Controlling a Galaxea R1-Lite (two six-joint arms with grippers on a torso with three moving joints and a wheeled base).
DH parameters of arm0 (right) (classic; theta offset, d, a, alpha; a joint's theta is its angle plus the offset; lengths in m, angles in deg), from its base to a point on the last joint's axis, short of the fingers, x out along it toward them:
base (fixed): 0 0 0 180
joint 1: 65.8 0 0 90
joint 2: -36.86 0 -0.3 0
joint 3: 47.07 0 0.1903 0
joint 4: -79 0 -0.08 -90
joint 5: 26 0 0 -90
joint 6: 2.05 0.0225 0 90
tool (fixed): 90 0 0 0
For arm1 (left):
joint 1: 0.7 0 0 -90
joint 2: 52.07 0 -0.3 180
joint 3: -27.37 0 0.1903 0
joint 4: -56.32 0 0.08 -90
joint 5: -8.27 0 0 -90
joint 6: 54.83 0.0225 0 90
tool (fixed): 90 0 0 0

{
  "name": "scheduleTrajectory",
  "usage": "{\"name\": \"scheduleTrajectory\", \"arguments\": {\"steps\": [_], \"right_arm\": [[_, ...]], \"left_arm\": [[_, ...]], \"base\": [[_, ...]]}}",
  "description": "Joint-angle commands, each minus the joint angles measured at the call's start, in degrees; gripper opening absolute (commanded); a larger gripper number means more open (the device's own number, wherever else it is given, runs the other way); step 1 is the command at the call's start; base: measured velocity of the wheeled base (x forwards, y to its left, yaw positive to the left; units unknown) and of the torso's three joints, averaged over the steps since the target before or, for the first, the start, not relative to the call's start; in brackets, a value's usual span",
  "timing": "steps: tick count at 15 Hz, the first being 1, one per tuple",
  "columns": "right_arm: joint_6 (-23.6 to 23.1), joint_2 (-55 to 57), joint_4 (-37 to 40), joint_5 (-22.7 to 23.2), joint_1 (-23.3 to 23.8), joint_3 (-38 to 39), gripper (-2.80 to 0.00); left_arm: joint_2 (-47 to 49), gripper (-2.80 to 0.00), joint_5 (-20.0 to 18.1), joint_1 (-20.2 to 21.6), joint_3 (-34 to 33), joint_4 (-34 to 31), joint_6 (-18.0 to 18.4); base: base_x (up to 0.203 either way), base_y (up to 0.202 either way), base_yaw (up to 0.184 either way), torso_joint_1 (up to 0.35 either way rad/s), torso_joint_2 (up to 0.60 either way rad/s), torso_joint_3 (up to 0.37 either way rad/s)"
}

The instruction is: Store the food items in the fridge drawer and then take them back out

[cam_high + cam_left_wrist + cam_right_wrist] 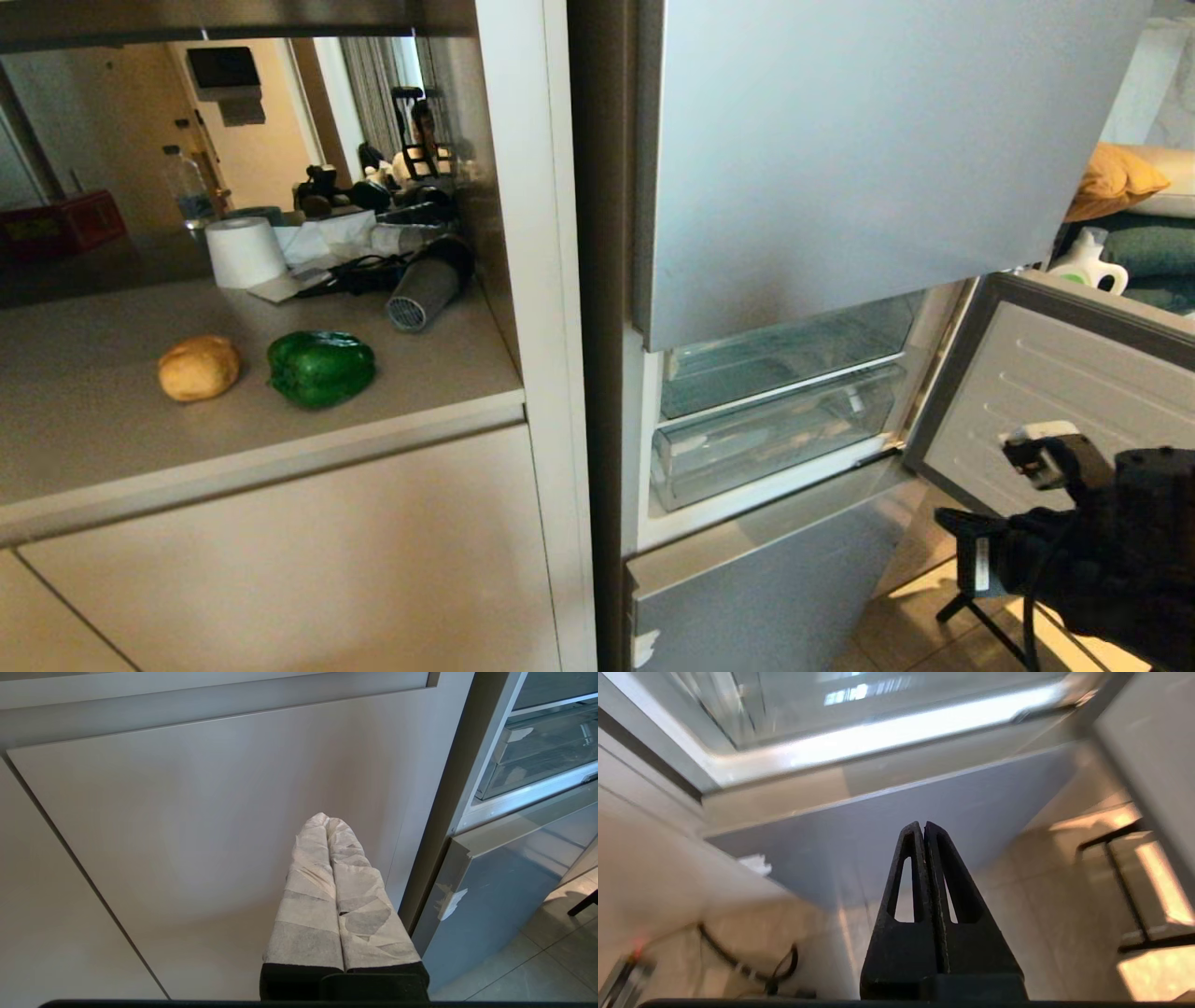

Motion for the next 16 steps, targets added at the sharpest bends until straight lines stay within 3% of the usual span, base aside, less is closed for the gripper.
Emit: {"name": "scheduleTrajectory", "arguments": {"steps": [1,4,11,14,16], "right_arm": [[-0.1,-9.6,-0.2,-0.9,0.3,2.2,-2.8],[-0.2,-16.1,0.5,-2.7,0.4,2.8,-2.8],[1.2,-18.8,0.6,-7.8,0.6,4.9,-2.8],[2.1,-20.3,0.6,-7.9,5.4,7.0,-2.8],[2.5,-20.5,0.5,-6.8,5.5,8.6,-2.8]], "left_arm": [[-0.1,-2.8,0.0,0.0,-0.6,0.0,0.0],[-0.1,-2.8,0.0,0.0,-0.6,0.0,0.0],[-0.1,-2.8,0.0,0.0,-0.6,0.0,0.0],[-0.1,-2.8,0.0,0.0,-0.6,0.0,0.0],[-0.1,-2.8,0.0,0.0,-0.6,0.0,0.0]], "base": [[0.0,0.0,0.0,0.0,0.0,0.0],[0.0,0.0,0.0,0.0,0.0,0.0],[0.0,0.0,0.0,0.0,0.0,0.0],[0.0,0.0,0.0,0.0,0.0,0.0],[0.0,0.0,0.0,0.0,0.0,0.0]]}}
